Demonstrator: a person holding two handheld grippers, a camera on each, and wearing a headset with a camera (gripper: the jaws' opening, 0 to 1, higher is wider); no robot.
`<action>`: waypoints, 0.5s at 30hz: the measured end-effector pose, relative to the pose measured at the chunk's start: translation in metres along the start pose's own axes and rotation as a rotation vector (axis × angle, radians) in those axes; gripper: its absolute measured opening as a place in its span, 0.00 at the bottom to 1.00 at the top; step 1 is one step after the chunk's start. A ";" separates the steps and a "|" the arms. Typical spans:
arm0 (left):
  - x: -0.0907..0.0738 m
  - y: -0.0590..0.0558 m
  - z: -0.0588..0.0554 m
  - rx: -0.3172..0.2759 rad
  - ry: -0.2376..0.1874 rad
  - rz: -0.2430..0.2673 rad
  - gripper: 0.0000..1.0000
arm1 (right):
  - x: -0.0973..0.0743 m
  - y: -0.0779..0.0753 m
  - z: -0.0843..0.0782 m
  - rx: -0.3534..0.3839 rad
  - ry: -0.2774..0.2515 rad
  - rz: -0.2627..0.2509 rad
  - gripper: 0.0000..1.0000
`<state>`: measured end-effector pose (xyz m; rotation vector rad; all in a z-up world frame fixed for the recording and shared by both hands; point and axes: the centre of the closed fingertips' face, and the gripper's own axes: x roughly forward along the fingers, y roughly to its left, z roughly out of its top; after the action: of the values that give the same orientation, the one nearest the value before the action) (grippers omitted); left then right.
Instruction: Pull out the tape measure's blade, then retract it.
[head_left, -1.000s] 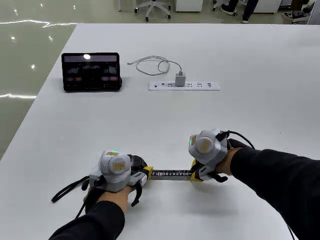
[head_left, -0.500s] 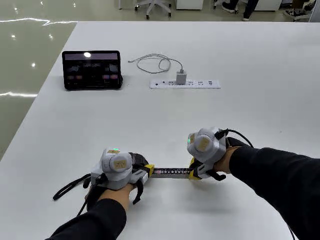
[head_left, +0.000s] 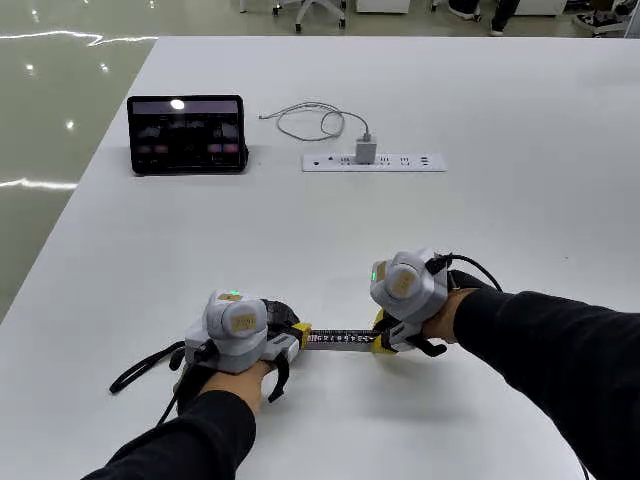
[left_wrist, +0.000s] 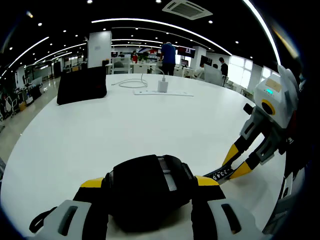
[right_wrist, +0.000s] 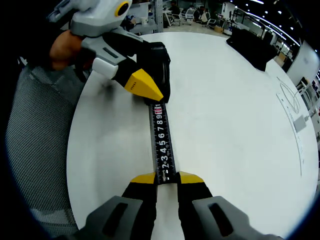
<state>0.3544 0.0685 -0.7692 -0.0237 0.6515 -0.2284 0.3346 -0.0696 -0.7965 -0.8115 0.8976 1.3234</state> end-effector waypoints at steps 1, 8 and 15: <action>0.000 0.000 0.000 0.000 0.000 0.000 0.64 | 0.000 0.000 0.001 -0.003 -0.002 0.000 0.11; 0.000 0.000 0.000 0.000 -0.002 0.001 0.64 | 0.003 0.001 0.006 -0.016 -0.014 0.004 0.11; 0.000 0.001 0.000 0.002 -0.004 0.003 0.64 | 0.006 0.001 0.010 -0.021 -0.016 0.010 0.11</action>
<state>0.3548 0.0692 -0.7690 -0.0212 0.6468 -0.2260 0.3346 -0.0582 -0.7977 -0.8124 0.8774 1.3489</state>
